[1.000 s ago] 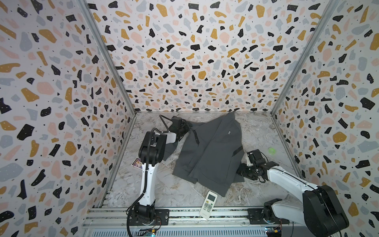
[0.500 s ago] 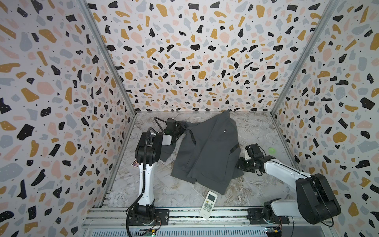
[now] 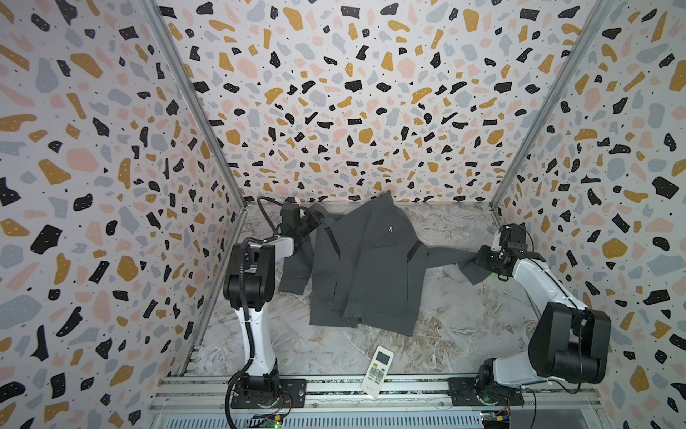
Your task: Zip up the jacket
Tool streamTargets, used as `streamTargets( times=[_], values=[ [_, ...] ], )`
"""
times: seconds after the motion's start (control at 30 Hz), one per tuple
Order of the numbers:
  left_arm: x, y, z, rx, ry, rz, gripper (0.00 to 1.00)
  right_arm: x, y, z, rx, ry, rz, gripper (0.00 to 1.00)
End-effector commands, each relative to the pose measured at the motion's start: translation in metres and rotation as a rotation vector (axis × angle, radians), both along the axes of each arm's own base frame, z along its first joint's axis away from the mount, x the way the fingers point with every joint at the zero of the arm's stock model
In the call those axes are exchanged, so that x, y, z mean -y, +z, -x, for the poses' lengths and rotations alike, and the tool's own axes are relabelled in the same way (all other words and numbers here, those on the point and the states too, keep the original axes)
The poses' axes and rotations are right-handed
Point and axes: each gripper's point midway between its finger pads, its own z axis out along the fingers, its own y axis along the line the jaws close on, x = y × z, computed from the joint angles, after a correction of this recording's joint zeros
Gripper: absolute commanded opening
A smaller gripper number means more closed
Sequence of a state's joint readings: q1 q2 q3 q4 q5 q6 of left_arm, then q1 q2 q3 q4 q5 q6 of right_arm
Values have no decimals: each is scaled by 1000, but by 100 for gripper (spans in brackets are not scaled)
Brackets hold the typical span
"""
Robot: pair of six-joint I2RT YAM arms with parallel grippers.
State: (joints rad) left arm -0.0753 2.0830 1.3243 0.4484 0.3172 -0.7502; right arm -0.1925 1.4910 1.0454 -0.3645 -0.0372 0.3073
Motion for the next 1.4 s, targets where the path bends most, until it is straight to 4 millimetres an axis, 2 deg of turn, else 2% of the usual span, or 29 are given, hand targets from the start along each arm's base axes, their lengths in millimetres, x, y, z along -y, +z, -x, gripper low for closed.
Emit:
streamTargets(
  times=[0.0,0.13,0.2,0.37,0.43,0.47,0.5,0.53,0.57,0.63,0.73,0.83,0.9,1.03,1.13,1.17,1.23,1.3,1.37],
  values=[
    [-10,17,1,72,-16,-85,0,44,25,-29,63,-98,134,0],
    [-11,24,4,101,-37,-145,0,79,42,-61,94,-185,216,0],
    [-16,25,5,101,-25,-182,0,94,51,-71,108,-225,269,0],
    [-30,30,11,96,13,-269,0,129,79,-79,149,-332,408,0],
    [-35,33,13,95,26,-294,0,135,88,-79,168,-347,436,0],
    [-38,34,13,96,33,-301,0,135,91,-79,174,-342,436,5],
    [-40,35,14,95,39,-306,0,133,91,-79,176,-337,427,16],
    [-43,36,15,94,47,-310,0,128,89,-79,177,-325,395,35],
    [-43,36,15,94,49,-311,0,120,87,-78,184,-306,344,47],
    [-44,35,15,94,47,-310,0,90,79,-80,213,-238,187,55],
    [-41,30,15,89,39,-287,0,11,71,-93,281,-45,-73,67],
    [-38,25,16,84,33,-259,0,-65,59,-109,253,111,-161,71],
    [-38,21,18,80,32,-251,0,-102,53,-121,250,171,-173,72],
    [-36,18,21,84,33,-224,0,-168,17,-153,168,291,-205,73],
    [-35,16,22,85,38,-206,0,-203,-14,-167,106,336,-212,74],
    [-35,14,23,83,37,-204,0,-208,-22,-169,87,336,-204,74],
    [-35,12,24,79,37,-201,0,-217,-40,-171,54,338,-192,74],
    [-36,11,24,77,38,-204,0,-218,-55,-172,29,322,-163,73],
    [-36,10,23,76,39,-207,0,-216,-70,-171,1,311,-135,66]
  ],
)
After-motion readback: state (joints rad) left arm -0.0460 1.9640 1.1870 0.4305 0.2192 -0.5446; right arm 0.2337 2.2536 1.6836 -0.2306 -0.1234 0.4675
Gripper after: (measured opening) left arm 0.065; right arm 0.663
